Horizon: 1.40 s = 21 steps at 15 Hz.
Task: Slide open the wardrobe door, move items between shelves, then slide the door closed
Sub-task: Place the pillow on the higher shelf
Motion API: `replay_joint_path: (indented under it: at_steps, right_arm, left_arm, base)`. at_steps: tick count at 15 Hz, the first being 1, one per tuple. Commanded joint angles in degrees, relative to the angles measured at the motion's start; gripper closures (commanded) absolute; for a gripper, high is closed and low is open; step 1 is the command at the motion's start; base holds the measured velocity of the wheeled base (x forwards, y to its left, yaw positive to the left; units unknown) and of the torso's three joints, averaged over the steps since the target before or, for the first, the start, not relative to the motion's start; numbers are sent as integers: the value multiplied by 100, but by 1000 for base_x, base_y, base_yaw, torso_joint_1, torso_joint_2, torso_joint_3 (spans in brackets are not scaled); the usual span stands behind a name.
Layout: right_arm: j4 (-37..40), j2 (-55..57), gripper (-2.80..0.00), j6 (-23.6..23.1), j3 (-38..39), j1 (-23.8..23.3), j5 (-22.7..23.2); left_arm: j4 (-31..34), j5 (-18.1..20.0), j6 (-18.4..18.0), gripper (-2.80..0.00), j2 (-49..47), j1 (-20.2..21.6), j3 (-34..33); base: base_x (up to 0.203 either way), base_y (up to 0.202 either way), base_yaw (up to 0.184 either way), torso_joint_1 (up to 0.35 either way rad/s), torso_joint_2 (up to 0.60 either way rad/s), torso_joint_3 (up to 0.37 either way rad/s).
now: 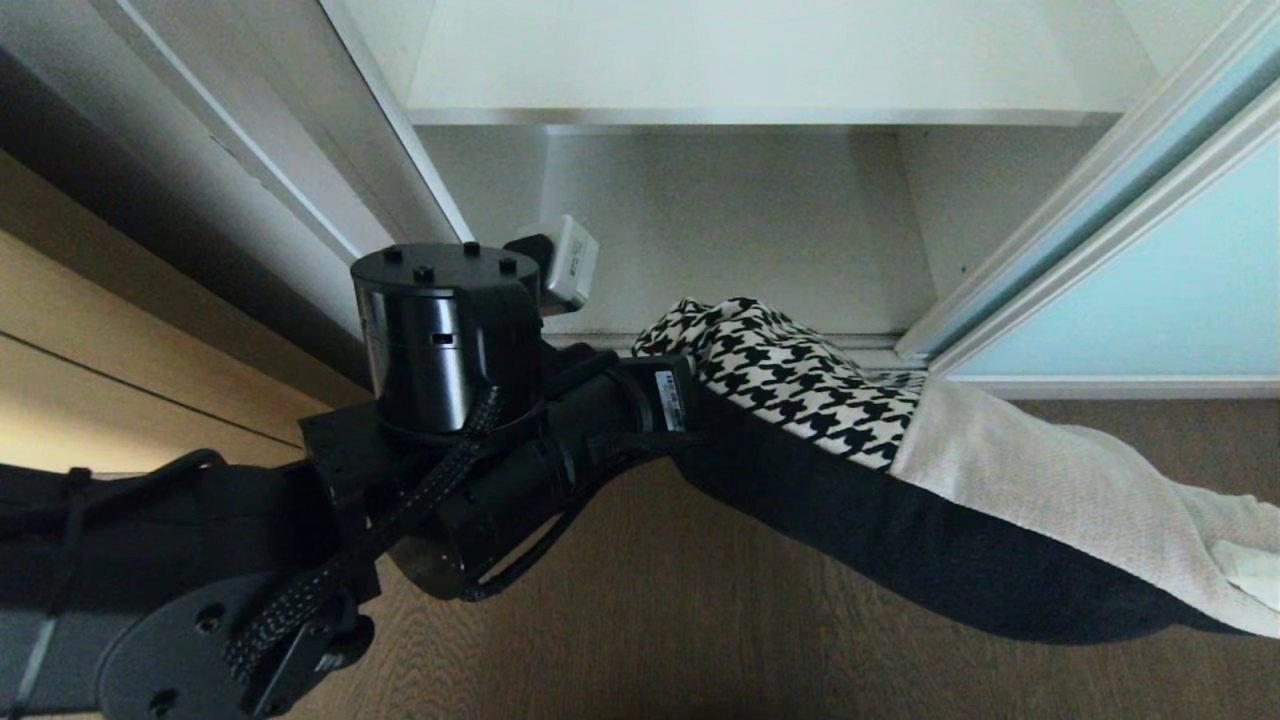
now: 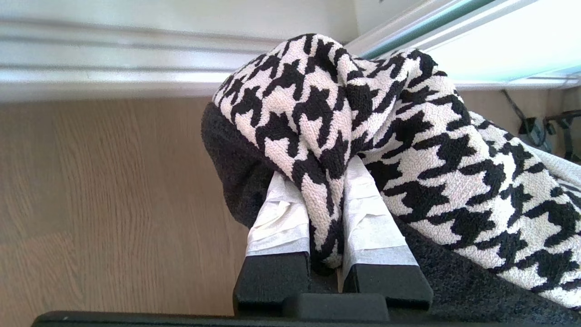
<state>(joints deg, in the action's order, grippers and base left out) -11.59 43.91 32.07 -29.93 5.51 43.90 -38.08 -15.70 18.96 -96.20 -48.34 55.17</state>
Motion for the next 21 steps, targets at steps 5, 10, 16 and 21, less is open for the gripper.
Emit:
replay_joint_path:
  at_steps: [5, 10, 16, 21]
  right_arm:
    - [-18, 34, 0, 18, -4, 3, 22]
    - [-18, 12, 0, 27, -22, 3, 13]
    - [-27, 47, 0, 27, -4, 3, 22]
    - [-27, 56, 0, 27, -4, 3, 19]
  left_arm:
    - [-24, -21, 3, 0, 4, 17, 37]
    - [-18, -21, -6, 0, 11, 26, 11]
    - [-24, -21, -6, 0, 31, 26, 11]
    - [-32, -21, -24, 0, 4, 17, 0]
  base:
    - [0, 0, 0, 3, 5, 204]
    - [0, 0, 0, 1, 1, 205]
    - [0, 0, 0, 4, 6, 203]
    - [0, 0, 0, 2, 3, 202]
